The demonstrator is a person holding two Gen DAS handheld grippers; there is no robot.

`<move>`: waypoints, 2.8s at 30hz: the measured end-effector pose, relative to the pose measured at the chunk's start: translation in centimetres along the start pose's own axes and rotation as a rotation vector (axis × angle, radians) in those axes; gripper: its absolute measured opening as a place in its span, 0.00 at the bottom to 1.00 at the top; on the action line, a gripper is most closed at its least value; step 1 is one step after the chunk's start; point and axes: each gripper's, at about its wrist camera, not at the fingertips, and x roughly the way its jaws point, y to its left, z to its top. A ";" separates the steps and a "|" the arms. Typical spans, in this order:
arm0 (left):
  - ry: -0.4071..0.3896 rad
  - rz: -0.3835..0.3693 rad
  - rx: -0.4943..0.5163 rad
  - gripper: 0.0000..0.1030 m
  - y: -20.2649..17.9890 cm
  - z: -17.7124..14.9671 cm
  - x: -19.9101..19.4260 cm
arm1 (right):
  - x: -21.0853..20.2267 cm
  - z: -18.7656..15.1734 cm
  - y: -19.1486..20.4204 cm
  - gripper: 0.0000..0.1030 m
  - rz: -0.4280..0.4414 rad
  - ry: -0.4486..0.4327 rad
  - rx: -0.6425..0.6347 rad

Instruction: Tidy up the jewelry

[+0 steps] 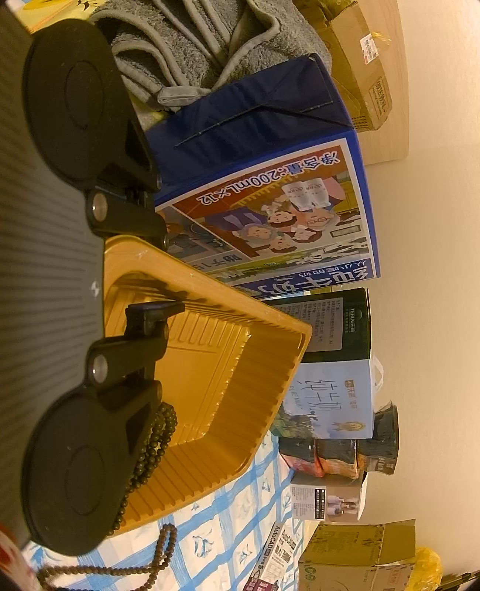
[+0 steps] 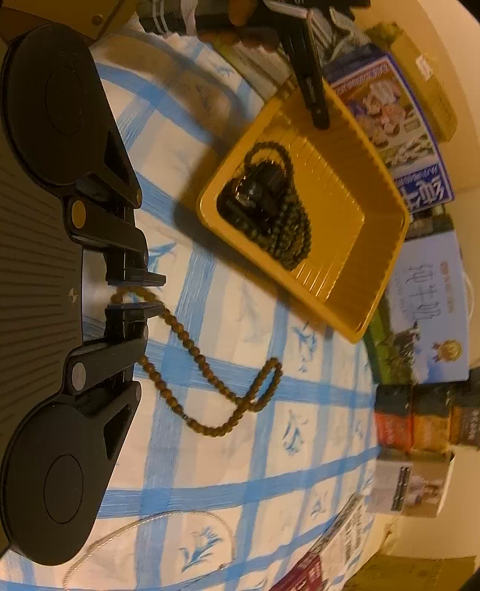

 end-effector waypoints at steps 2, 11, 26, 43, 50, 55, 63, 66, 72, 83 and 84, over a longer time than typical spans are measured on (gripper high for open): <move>0.000 -0.001 0.000 0.13 0.0 0.0 0.0 | 0.2 0.3 -0.6 0.10 -0.053 -0.004 0.032; 0.002 0.001 -0.002 0.13 0.1 0.0 0.0 | 1.8 2.4 -5.4 0.37 -0.214 -0.082 0.165; 0.003 -0.001 -0.006 0.13 0.1 0.0 0.1 | 3.7 2.7 -6.7 0.06 -0.255 -0.058 0.140; -0.006 -0.012 -0.023 0.13 0.2 0.1 -0.1 | -9.7 9.8 -2.6 0.06 -0.074 -0.390 0.076; -0.006 -0.012 -0.027 0.13 0.2 0.1 -0.1 | -13.1 11.9 -0.8 0.06 -0.035 -0.455 0.024; -0.007 -0.015 -0.032 0.13 0.3 0.1 -0.1 | -14.1 13.4 0.8 0.06 -0.006 -0.458 0.008; -0.008 -0.018 -0.037 0.13 0.3 0.1 -0.1 | -13.9 15.9 4.4 0.06 0.125 -0.469 -0.021; -0.007 -0.019 -0.037 0.13 0.4 0.1 -0.1 | -13.1 17.0 5.9 0.06 0.185 -0.483 -0.030; -0.007 -0.025 -0.036 0.13 0.4 0.1 -0.2 | -9.8 18.2 7.9 0.06 0.292 -0.470 0.001; -0.004 -0.026 -0.042 0.13 0.4 0.1 -0.1 | -0.4 15.5 8.0 0.06 0.292 -0.211 0.076; -0.004 -0.026 -0.041 0.13 0.5 0.1 -0.1 | 0.0 15.2 7.9 0.06 0.287 -0.196 0.085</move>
